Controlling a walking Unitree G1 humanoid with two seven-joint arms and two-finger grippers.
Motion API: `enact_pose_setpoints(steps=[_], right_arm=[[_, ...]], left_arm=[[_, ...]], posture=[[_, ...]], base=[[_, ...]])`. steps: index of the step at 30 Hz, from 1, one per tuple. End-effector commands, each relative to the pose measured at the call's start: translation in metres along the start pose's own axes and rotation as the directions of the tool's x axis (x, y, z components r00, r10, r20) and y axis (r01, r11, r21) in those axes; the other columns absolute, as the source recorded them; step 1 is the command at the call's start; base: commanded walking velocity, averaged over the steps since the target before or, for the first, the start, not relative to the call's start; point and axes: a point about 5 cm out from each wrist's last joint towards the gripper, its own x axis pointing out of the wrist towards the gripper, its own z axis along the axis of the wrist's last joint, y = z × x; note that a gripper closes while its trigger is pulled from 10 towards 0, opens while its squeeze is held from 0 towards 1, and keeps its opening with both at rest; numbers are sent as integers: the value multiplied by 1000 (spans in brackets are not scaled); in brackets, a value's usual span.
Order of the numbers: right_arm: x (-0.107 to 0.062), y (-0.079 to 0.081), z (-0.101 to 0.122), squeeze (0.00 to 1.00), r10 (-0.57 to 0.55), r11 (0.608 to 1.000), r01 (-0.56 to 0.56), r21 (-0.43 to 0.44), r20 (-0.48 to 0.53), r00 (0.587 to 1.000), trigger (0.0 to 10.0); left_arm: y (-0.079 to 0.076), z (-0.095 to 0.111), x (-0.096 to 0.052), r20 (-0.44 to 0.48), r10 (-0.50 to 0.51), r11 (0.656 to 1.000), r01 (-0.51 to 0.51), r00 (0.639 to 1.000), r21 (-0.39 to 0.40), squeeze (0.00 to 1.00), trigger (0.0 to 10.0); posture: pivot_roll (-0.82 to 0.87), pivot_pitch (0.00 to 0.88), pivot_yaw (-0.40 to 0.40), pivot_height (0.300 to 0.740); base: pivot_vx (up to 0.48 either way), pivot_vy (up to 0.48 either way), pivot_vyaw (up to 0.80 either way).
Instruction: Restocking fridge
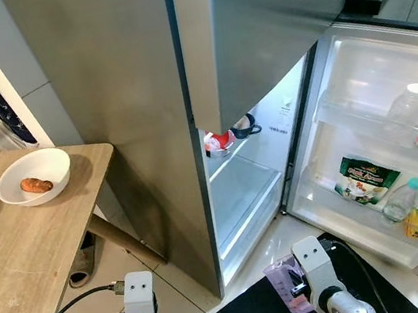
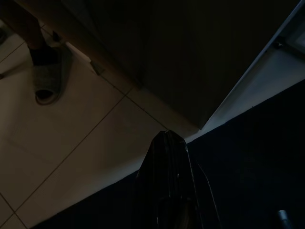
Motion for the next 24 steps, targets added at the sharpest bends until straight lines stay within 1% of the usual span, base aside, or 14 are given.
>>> enact_pose_setpoints(steps=[1,24], right_arm=[[-2,1,-4,16,1,1000,-1,-2,-10,1000,10000],[-1,-2,-2,12,-9,1000,9,-4,-6,1000,10000]], left_arm=[[-2,-5,-2,-16,-9,1000,9,1000,6,0,10000],[-3,-4,-1,-18,-21,1000,21,1000,9,0,10000]], posture=[[-123,60,2,740],[-126,63,3,740]], base=[[0,0,800],[0,0,800]])
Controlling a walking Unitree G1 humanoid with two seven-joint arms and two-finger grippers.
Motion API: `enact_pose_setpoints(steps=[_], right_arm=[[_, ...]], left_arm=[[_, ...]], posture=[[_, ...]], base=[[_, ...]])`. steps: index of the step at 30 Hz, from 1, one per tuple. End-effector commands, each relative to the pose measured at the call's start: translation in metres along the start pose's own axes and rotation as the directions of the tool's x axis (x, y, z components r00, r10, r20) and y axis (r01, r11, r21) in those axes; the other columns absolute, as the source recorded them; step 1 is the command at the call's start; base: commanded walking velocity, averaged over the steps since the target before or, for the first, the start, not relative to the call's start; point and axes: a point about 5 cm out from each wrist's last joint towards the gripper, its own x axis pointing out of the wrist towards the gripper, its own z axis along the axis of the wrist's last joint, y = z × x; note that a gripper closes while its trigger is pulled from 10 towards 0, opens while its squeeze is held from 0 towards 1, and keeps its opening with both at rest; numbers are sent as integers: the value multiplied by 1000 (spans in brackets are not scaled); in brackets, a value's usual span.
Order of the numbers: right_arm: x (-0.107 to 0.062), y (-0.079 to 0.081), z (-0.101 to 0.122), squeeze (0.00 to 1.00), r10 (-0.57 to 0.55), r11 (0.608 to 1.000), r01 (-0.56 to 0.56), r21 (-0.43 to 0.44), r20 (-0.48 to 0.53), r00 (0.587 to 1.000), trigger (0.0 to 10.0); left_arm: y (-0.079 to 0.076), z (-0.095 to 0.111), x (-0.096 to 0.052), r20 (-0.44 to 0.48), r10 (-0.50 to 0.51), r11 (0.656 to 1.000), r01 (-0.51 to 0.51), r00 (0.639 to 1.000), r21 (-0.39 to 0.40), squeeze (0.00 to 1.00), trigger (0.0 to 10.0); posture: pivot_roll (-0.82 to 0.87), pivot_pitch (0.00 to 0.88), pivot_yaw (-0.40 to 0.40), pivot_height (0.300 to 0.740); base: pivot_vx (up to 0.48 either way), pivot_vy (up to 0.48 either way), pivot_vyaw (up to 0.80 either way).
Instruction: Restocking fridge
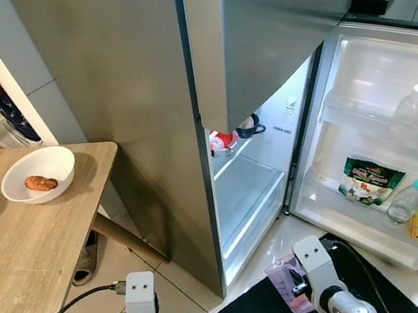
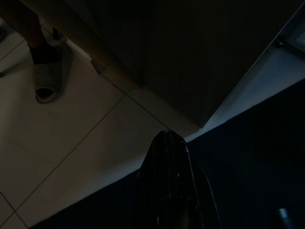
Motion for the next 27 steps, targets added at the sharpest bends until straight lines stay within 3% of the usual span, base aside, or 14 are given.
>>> enact_pose_setpoints(steps=[1,22,27], right_arm=[[-1,0,-2,12,0,1000,0,-2,-6,1000,10000],[-1,-1,-2,0,-14,1000,14,15,-3,1000,10000],[-1,-5,-3,0,-46,997,47,65,-12,999,10000]], left_arm=[[-2,-4,-1,-17,-9,1000,9,1000,7,0,10000],[-2,-3,0,-16,-13,1000,13,1000,10,0,10000],[-3,-2,0,-11,-21,1000,21,1000,13,0,10000]], posture=[[-126,63,3,740],[-129,62,6,740],[-129,64,6,740]], base=[[0,0,800],[0,0,800],[0,0,0]])
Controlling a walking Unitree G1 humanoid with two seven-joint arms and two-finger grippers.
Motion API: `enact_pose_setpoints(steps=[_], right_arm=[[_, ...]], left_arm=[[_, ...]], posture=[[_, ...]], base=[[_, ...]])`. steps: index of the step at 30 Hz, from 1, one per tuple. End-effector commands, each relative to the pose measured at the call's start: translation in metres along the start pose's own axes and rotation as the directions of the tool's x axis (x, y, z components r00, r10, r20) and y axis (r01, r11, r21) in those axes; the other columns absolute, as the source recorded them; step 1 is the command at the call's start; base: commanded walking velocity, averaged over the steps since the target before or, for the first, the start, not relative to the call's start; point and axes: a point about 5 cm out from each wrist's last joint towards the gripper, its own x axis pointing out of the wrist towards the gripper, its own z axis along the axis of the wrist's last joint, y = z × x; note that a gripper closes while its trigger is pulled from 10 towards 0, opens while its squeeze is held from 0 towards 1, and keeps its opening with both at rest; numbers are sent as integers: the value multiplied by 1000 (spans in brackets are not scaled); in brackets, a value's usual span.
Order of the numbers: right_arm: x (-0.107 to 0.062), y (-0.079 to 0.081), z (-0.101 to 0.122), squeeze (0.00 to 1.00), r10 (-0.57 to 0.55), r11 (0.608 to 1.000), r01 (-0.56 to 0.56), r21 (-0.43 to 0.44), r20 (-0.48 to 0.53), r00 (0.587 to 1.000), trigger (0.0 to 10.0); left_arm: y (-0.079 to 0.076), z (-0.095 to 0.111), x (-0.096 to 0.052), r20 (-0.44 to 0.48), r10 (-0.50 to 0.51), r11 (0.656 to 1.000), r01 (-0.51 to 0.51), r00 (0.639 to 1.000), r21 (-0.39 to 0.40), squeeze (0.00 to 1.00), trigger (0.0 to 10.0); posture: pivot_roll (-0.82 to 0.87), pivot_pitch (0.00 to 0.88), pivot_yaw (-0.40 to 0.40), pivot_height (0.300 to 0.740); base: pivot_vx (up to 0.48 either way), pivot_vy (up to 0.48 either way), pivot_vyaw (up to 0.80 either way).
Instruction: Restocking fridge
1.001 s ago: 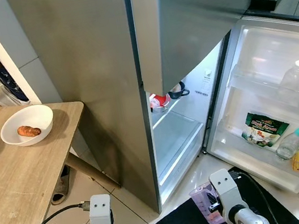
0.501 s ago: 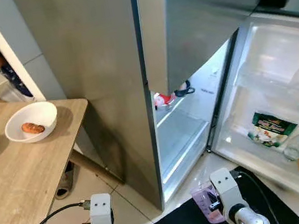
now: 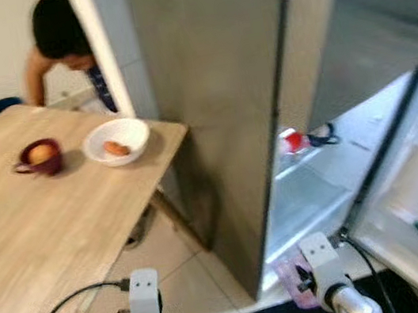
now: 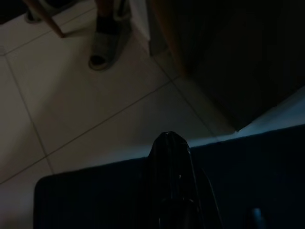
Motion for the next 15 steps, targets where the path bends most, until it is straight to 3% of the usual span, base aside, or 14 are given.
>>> enact_pose_setpoints(steps=[1,9,15], right_arm=[[-5,-10,-8,0,-41,999,42,29,-34,999,10000],[-5,-9,-10,0,-37,998,39,42,-54,998,10000],[-5,-9,-13,0,-49,998,52,45,-75,996,10000]], left_arm=[[4,-3,-1,-18,7,1000,-7,1000,3,0,10000],[0,-3,-1,-22,-23,1000,23,999,6,0,10000],[-1,-2,0,-21,-36,999,36,999,1,0,10000]], posture=[[-129,64,6,740],[-131,69,9,740],[-132,72,13,740]], base=[[0,0,0],[0,0,0],[0,-407,0]])
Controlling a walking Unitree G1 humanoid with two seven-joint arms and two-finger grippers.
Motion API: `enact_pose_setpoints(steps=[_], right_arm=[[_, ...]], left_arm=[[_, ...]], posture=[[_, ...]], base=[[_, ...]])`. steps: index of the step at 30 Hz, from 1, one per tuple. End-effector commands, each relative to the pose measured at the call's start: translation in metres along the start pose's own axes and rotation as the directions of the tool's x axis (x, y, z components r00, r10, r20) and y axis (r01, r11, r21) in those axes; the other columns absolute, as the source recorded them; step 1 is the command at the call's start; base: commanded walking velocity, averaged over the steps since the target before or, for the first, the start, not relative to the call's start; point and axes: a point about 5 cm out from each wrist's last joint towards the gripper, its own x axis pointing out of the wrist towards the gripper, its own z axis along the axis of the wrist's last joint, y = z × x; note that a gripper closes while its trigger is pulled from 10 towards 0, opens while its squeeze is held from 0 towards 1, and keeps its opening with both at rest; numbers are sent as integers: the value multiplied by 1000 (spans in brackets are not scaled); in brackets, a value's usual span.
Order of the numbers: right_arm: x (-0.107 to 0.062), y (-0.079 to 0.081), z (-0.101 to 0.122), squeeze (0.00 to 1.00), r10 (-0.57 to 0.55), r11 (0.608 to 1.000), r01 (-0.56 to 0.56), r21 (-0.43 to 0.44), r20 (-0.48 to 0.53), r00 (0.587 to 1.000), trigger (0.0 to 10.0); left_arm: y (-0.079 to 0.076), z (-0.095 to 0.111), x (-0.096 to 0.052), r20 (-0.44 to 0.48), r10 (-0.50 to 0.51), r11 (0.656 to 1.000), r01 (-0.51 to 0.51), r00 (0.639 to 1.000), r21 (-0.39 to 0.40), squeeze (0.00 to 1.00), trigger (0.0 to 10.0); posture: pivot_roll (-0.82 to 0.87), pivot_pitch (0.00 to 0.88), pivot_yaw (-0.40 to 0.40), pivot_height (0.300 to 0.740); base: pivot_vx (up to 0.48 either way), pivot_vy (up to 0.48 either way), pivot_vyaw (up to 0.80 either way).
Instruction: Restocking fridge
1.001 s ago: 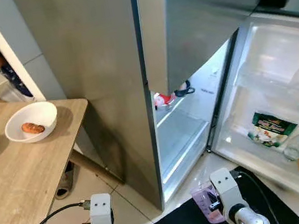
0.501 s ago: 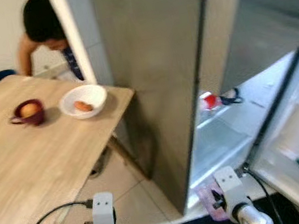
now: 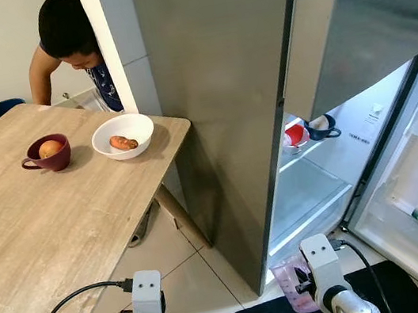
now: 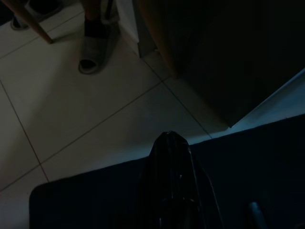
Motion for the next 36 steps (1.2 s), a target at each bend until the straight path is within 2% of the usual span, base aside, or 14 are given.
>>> enact_pose_setpoints(steps=[1,10,12,14,24,27,36], right_arm=[[-3,-1,-8,0,-15,1000,15,6,-40,999,10000],[-3,-2,-9,0,-19,1000,20,5,-46,999,10000],[-3,1,-7,0,27,999,-29,-42,-37,999,10000],[-3,2,-8,0,39,996,-42,-74,-43,998,10000],[-2,4,-6,0,38,998,-40,-53,-37,999,10000],[-2,2,-6,0,20,999,-21,-28,-37,999,10000],[-2,1,-7,0,15,999,-16,-33,-39,999,10000]], left_arm=[[0,-3,0,-26,-4,1000,4,1000,-4,0,10000],[0,-1,1,-21,-3,1000,3,1000,-7,0,10000],[-1,-2,1,-21,-2,1000,2,1000,-9,0,10000],[-1,-3,0,-22,1,1000,-1,1000,-11,0,10000],[-1,-6,-1,-29,9,1000,-9,1000,-16,0,10000],[0,-6,-2,-29,14,1000,-14,999,-14,0,10000],[4,-5,-2,-23,43,999,-44,999,-27,0,10000]], posture=[[-133,73,14,740],[-133,75,11,740],[-133,78,7,740],[-132,80,4,740],[-128,82,0,740],[-126,83,-1,740],[-124,86,1,740]], base=[[0,-480,0],[0,-480,0],[0,-345,0],[0,-328,800],[0,-275,723],[0,-90,0],[0,0,0]])
